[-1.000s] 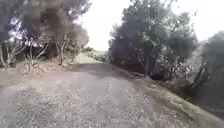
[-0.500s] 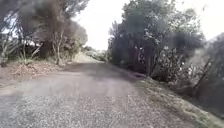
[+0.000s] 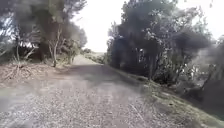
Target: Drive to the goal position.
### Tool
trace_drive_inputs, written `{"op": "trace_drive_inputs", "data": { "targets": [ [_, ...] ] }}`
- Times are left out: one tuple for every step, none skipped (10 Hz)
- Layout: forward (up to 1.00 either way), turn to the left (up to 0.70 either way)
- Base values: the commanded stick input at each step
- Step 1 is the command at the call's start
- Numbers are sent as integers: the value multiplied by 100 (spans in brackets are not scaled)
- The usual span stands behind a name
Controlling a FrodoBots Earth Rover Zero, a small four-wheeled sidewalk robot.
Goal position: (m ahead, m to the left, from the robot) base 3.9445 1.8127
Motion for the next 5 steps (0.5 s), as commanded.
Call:
{"op": "trace_drive_inputs", "data": {
  "targets": [
    [0, 4],
    [0, 4],
    [0, 4],
    [0, 5],
    [0, 4]
  ]
}}
